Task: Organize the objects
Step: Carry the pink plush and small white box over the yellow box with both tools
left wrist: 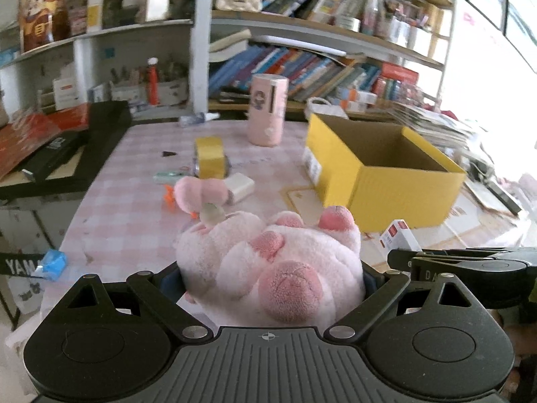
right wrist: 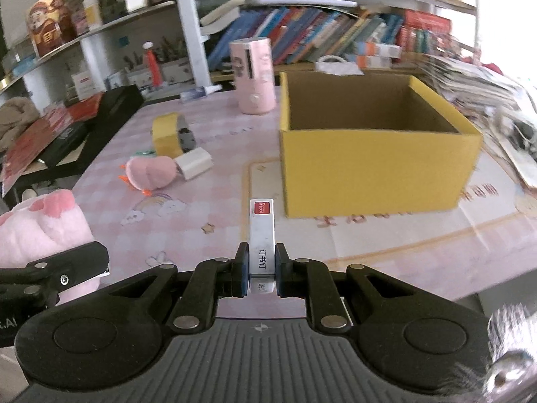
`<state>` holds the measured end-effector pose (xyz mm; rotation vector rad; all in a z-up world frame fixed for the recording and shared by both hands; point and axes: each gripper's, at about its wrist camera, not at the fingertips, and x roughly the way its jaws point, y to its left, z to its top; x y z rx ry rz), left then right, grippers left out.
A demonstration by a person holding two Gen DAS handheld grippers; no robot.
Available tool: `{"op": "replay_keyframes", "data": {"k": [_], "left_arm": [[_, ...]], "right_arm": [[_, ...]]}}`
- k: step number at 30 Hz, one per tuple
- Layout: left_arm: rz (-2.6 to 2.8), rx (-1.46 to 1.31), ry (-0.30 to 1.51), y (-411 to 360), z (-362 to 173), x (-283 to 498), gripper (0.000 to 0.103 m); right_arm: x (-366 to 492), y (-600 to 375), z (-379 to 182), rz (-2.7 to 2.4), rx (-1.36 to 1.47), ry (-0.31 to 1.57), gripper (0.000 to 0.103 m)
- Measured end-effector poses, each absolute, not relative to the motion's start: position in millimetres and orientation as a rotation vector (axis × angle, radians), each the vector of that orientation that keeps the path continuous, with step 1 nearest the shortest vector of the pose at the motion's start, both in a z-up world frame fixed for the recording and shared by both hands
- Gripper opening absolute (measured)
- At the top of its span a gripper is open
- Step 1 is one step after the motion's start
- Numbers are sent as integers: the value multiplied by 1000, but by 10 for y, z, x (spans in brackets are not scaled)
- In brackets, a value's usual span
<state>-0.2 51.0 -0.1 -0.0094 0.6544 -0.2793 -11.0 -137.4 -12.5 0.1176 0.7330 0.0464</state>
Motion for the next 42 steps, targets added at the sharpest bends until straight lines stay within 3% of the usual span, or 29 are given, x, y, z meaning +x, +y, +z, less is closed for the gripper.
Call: {"op": "replay_keyframes", "data": {"k": [22,42], "left_arm": [[-514,86,655,-112,-15,-136,96],[-548,101,646,-468,9,79,96]], "right_arm": [[-684,-2007,-206,-201,220,752,14],[-487,-2337,-178,-231,225,758,14]]}}
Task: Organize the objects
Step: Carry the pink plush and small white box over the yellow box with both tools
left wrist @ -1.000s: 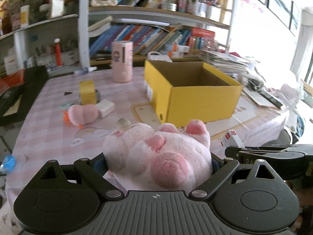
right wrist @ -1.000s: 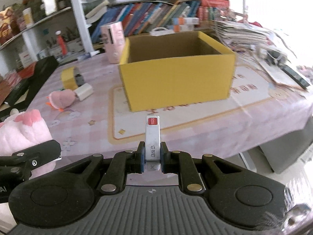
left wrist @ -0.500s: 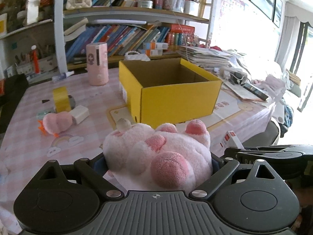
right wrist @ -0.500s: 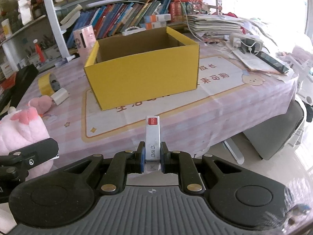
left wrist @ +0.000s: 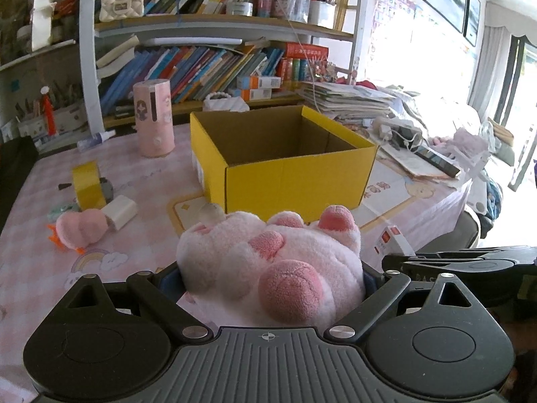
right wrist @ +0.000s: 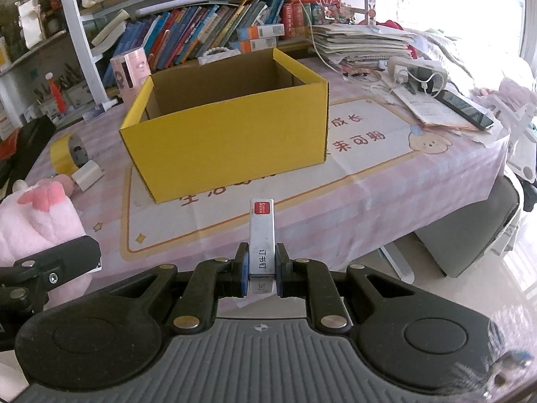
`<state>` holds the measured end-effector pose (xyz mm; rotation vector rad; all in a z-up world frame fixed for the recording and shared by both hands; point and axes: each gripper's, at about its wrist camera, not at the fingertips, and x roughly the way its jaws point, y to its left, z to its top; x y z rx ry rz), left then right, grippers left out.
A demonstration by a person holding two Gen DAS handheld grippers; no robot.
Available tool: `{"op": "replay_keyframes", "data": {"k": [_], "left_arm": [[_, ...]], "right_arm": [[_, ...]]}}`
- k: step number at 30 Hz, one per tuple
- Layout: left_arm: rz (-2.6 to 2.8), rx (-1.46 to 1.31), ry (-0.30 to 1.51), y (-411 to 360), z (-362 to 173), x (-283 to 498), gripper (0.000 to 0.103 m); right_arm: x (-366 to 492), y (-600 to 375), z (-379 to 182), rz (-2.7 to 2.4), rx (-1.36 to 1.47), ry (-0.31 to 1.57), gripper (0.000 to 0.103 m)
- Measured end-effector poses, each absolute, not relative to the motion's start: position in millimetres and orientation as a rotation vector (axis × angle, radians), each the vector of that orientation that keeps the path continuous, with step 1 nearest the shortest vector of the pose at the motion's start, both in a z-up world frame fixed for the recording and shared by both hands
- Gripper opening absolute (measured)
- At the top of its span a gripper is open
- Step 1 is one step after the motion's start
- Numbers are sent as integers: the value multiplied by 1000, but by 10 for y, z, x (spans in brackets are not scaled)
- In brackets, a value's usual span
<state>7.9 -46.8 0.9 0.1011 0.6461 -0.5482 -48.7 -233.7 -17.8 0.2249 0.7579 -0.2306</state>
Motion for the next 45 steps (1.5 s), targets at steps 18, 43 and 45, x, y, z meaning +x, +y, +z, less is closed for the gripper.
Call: {"op": "replay_keyframes", "data": {"k": [18,43,45], "left_arm": [[-558,90,598,-810,55,346,96],[-425,68,492,-1237,302,1098,96],[-414,68,493,-1256,305,1161,96]], "right_arm": [[-110,-2714,-168,-219,211,765,14],[899,-3177,266,-68,91,560,14],[990,-3194,284,-54,82,549,14]]}}
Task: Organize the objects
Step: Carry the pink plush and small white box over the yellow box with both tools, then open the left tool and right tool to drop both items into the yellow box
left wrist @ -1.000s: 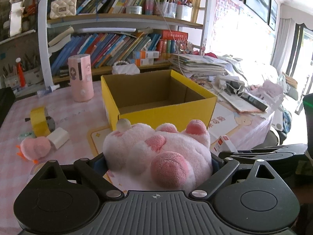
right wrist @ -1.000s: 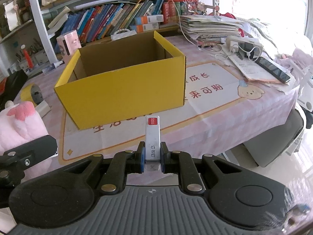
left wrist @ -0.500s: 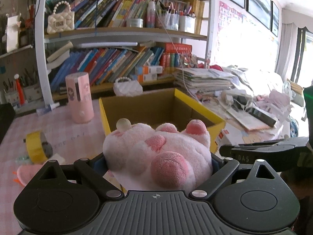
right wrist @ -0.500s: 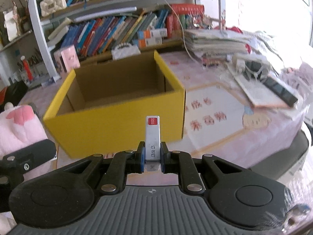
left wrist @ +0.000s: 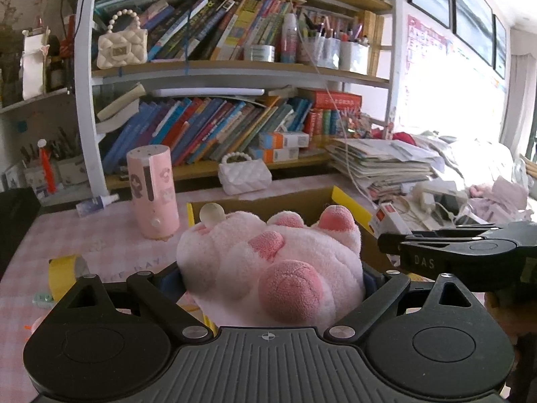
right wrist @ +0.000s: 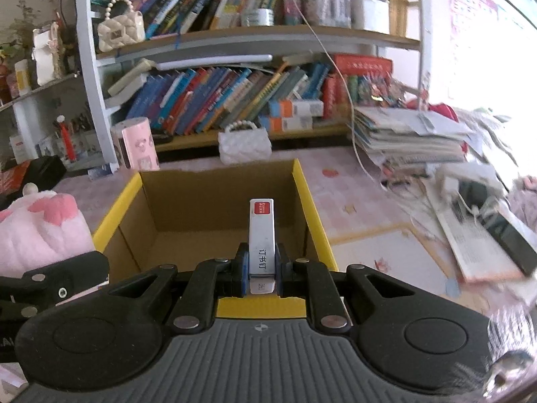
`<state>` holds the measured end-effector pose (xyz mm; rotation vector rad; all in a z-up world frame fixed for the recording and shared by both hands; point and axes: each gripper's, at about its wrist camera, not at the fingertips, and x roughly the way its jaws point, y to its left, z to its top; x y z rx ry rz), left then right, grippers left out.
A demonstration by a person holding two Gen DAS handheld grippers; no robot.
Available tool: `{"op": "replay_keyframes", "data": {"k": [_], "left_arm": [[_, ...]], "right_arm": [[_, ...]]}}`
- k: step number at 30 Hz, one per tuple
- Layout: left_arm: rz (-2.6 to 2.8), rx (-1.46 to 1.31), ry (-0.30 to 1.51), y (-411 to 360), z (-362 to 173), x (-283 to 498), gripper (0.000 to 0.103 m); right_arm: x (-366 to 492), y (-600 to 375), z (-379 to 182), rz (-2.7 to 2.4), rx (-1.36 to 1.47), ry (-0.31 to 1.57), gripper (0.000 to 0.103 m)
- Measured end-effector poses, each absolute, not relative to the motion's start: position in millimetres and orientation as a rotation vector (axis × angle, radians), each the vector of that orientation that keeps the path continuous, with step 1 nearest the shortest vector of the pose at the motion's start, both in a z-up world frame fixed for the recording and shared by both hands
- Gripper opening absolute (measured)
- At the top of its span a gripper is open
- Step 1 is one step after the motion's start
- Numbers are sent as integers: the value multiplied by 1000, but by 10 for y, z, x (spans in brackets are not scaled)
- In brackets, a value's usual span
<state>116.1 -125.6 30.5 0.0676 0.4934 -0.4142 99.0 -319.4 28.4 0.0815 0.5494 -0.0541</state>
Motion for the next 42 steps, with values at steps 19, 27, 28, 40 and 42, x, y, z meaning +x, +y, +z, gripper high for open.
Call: {"op": "replay_keyframes", "data": {"k": [19,27,28,40,42], "left_arm": [[-319,45,550,-1392,126,1756,96],[-308,56,590,-1452,-25,1959,96],[-312,64,588,-1467,-36,1972,96],[-342,127,569,-1638,-85,2082,96],[-354,141,567,-1695,-90,2086,96]], "right_arm": [[1821,-3167,6,141,-86,668,14],[2081,-3165,-174,202,-143,760,14],[2110,-3160,-204,210,-157,779,14],[2206,-3212,-379,242,-215,906,14],[2195,-3260,-378,230,-210,908,14]]}}
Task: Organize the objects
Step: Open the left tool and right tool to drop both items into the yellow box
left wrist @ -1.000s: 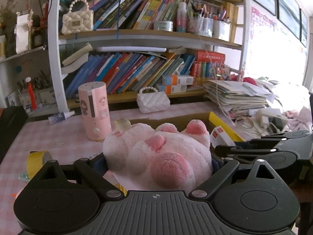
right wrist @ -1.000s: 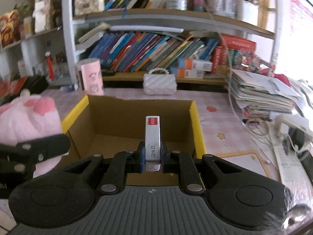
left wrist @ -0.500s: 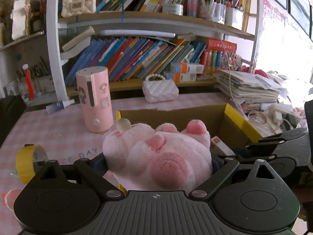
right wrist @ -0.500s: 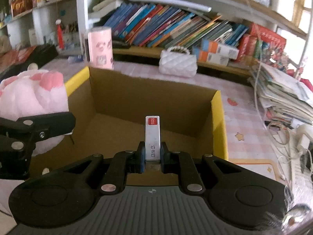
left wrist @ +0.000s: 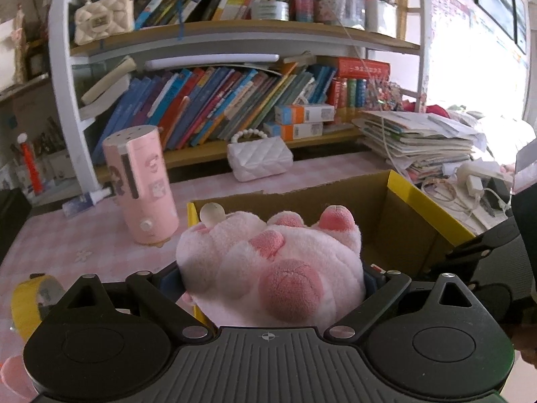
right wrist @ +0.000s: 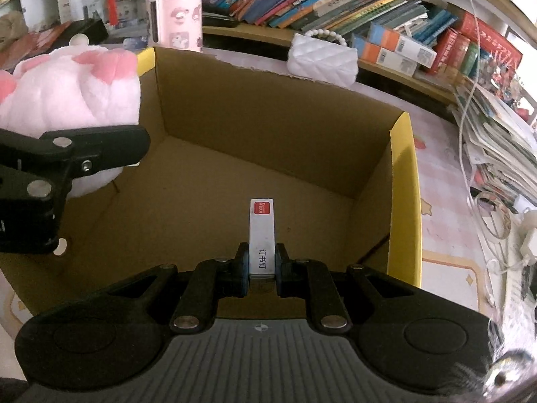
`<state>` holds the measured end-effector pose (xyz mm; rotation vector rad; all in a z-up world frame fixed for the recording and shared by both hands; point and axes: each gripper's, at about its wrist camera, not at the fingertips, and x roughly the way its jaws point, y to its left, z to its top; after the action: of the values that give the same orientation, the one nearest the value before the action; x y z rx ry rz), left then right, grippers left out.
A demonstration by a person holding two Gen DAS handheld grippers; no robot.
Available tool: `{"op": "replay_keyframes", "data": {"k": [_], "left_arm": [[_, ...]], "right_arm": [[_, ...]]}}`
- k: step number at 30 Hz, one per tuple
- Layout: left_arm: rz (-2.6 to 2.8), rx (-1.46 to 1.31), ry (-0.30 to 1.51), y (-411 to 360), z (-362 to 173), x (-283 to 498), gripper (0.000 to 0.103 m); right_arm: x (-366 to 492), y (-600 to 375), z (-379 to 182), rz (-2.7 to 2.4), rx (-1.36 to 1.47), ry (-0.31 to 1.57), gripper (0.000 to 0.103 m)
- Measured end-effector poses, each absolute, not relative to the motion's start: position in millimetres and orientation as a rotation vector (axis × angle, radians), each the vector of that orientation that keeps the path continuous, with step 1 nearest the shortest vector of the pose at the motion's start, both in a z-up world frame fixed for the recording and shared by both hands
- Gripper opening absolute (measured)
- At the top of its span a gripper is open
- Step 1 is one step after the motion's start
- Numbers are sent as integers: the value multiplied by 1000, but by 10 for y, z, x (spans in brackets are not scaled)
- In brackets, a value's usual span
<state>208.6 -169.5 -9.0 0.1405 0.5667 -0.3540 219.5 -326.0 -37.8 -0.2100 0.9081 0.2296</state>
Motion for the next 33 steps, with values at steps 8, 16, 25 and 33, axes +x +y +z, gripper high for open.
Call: {"op": "replay_keyframes", "data": {"k": [8,16,25,33], "left_arm": [[-362,205,560,-1849,-121,2092,97],[-351,242,560,-1902,-130,2068,101],[-357,210,531,-1842,-21,1942,102],[-369,155,419,-1715,243,1665,103]], "right_arm": [[2189,-3374,-369,209,-204,913,14],[2185,-3360,-357,185,-218,902,14],[2097,-3313,-283,197,-201,841,49],[1911,-3277,-46,131,-167,738,67]]}}
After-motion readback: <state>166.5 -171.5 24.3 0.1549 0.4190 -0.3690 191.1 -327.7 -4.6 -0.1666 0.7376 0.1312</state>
